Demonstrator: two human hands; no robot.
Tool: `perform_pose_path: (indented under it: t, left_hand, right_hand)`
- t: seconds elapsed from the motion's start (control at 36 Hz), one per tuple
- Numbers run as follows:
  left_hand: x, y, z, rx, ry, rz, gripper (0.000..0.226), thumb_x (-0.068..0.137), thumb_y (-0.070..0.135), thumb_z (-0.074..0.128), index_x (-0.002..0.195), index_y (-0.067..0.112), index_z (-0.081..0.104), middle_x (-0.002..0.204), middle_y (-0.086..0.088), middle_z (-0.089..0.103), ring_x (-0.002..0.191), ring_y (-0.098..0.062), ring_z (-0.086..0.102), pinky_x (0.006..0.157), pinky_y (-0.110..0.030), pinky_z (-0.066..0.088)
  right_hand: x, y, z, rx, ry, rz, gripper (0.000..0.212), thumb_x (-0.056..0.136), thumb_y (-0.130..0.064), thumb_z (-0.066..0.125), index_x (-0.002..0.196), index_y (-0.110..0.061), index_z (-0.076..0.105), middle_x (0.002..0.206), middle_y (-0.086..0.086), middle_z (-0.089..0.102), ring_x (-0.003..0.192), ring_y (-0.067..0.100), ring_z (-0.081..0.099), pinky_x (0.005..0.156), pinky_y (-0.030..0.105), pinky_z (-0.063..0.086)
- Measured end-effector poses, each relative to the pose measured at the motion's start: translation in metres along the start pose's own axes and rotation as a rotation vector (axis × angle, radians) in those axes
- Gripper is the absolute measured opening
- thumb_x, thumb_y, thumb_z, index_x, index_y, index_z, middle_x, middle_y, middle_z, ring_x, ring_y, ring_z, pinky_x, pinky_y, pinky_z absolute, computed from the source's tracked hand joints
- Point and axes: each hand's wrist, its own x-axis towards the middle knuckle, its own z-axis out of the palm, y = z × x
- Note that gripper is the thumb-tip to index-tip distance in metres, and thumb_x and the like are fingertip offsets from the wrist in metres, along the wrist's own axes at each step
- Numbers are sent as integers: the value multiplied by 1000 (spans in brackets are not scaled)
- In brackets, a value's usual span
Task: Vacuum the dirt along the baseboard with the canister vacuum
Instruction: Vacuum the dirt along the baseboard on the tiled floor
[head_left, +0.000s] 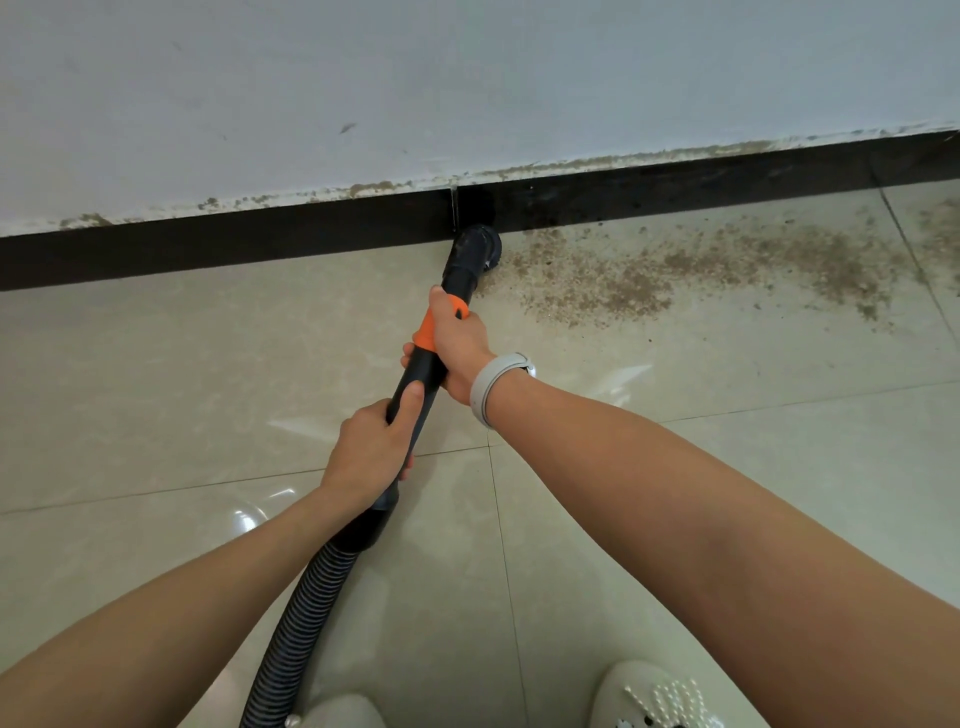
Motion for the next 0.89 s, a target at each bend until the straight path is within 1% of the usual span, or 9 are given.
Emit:
perform_pose_path:
  t: [0.06, 0.17, 0.28, 0.33, 0.42, 0.5, 0.64, 0.75, 0.89]
  left_hand:
    - [2, 5, 2, 7, -16, 13, 53, 97, 55, 33, 76, 11, 54, 58, -9, 62, 46, -20, 57, 54, -30, 49]
    - [5, 14, 9, 11, -45, 27, 53, 97, 56, 34, 76, 12, 54, 60, -9, 63, 47, -20, 58, 55, -30, 50]
    - [7, 18, 15, 23, -60, 31, 53, 96, 56, 35, 75, 12, 54, 59, -8, 62, 46, -19, 57, 55, -30, 50]
    - [10, 21, 16, 30, -67, 37, 53, 96, 56, 35, 75, 11, 54, 59, -9, 63, 47, -20, 58, 56, -32, 51]
    - [13, 25, 19, 48, -84, 60, 53, 96, 57, 34, 75, 12, 54, 58, -8, 62, 47, -20, 58, 59, -34, 53]
    - [15, 29, 24, 77, -96, 81, 53, 96, 57, 34, 74, 13, 53, 56, -6, 62, 47, -20, 58, 58, -34, 53]
    - [20, 38, 30, 103, -103, 91, 52, 96, 56, 35, 71, 14, 52, 53, -5, 60, 47, -20, 59, 59, -35, 54]
    - [24, 46, 35, 125, -119, 109, 53, 96, 57, 36, 72, 13, 53, 54, -5, 61, 47, -20, 58, 61, -37, 55]
    - [31, 61, 48, 160, -137, 123, 55, 94, 61, 37, 73, 14, 55, 54, -4, 62, 48, -21, 61, 65, -41, 57]
  right_hand:
    - [1, -3, -4, 26, 13, -5, 40, 98, -42, 50, 122, -10, 42, 83, 10, 52, 59, 20, 58, 59, 35, 57]
    - [4, -8, -17, 48, 28, -17, 42, 97, -42, 51, 123, -9, 42, 80, 10, 52, 58, 21, 58, 60, 36, 56]
    - [4, -11, -26, 84, 33, -18, 38, 97, -41, 51, 118, -10, 43, 79, 10, 52, 58, 21, 58, 59, 36, 56]
    - [4, -13, -30, 103, 35, -23, 36, 97, -40, 51, 115, -10, 43, 78, 10, 52, 58, 21, 57, 57, 35, 55]
    - [5, -15, -37, 124, 40, -29, 36, 97, -40, 52, 115, -11, 43, 77, 10, 52, 58, 21, 57, 58, 35, 55]
    - [7, -18, -44, 139, 47, -25, 37, 96, -41, 53, 117, -11, 43, 77, 9, 52, 59, 21, 57, 59, 36, 55]
    - [9, -23, -56, 163, 53, -29, 32, 97, -40, 52, 107, -11, 44, 77, 9, 52, 59, 21, 56, 58, 35, 56]
    - [12, -28, -66, 184, 75, -44, 34, 96, -40, 53, 111, -11, 44, 79, 10, 52, 59, 22, 57, 58, 36, 55]
    - [16, -37, -86, 255, 80, -60, 29, 97, -40, 52, 98, -12, 44, 72, 9, 50, 55, 21, 55, 58, 36, 53]
